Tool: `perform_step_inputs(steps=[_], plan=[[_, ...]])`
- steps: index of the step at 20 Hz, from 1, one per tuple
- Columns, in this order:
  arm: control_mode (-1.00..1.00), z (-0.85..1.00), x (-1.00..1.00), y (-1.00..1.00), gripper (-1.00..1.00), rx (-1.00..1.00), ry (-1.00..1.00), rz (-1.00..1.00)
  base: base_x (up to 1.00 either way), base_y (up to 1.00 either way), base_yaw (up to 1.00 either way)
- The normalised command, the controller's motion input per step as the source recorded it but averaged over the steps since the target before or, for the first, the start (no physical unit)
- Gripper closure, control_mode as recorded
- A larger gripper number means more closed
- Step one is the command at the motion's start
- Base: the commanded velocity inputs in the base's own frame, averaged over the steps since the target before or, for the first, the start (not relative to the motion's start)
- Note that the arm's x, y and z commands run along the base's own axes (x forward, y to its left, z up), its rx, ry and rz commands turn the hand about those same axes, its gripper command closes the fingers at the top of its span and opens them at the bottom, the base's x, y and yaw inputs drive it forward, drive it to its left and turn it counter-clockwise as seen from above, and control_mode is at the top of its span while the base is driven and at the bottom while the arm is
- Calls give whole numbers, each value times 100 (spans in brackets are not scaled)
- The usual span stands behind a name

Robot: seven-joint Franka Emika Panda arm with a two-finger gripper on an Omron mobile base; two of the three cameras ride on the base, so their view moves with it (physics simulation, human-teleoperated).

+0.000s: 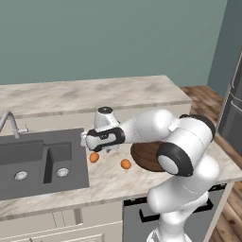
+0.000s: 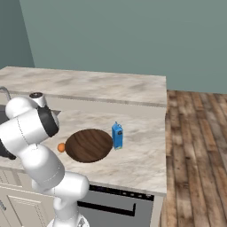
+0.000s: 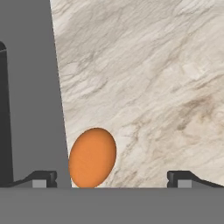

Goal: Gather the eggs and milk located in the vicinity of the sink area and place them right next to the bowl.

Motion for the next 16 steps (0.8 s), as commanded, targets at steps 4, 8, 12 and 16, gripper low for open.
perform_step_inputs(steps=[4,8,12,16], plan=[[-100,-13,0,1,-100,0,0,-15,0,0,0],[-100,0,0,13,-100,0,-1,-11,0,0,0],[-100,0,0,20,-100,0,-1,-9,0,0,0],[-100,-7,0,1,-100,0,0,-8,0,0,0]])
